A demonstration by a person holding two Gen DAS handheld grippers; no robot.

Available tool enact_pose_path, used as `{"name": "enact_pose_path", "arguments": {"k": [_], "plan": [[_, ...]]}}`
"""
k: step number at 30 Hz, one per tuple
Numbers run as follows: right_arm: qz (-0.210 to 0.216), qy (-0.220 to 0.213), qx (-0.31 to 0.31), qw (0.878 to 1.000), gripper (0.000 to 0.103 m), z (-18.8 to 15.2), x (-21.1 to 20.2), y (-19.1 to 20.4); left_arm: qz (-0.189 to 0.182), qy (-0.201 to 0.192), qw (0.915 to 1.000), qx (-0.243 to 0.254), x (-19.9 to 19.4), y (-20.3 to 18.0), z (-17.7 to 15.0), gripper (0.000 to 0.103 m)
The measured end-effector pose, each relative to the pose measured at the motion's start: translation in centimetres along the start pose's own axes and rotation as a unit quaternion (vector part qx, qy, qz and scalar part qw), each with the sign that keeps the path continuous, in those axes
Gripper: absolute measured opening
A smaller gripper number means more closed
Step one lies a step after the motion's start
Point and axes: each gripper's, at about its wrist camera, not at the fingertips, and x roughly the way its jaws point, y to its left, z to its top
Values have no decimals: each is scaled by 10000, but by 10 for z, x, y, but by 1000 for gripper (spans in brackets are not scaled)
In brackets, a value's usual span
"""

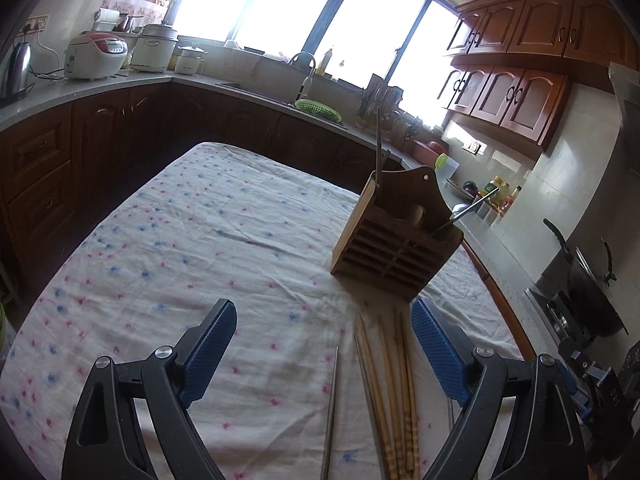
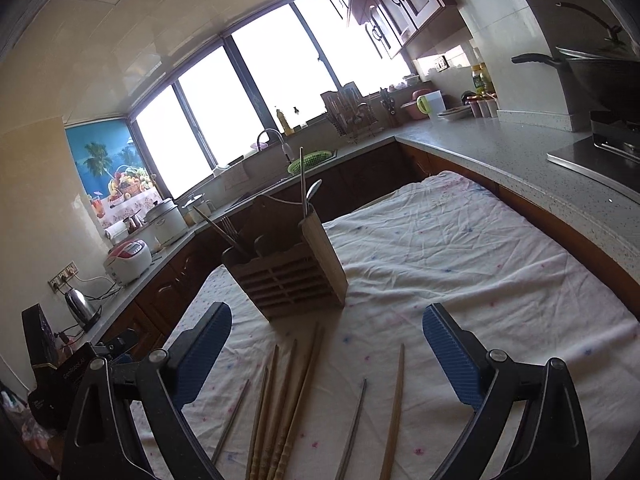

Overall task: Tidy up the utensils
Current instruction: 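Move both open tools back to the chopsticks on the cloth, then grasp a metal chopstick with the left tool while the right tool grasps a wooden chopstick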

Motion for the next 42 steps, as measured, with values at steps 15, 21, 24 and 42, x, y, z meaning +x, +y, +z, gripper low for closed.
{"name": "enact_pose_path", "arguments": {"k": [15, 21, 24, 42], "plan": [[-63, 529, -122, 9985, 97, -36, 14, -2, 182, 637, 9972, 344, 1, -11, -16, 88], [-11, 635, -93, 9979, 96, -35, 23, -2, 196, 941, 9937, 583, 18, -20, -16, 83], [6, 706, -108, 9974, 90, -33, 29, -1, 168, 1111, 9915, 660, 27, -24, -15, 74], [-107, 1978, -587, 9784, 23, -28, 150, 27, 162, 2058, 9712, 1191, 108, -46, -12, 30]]}}
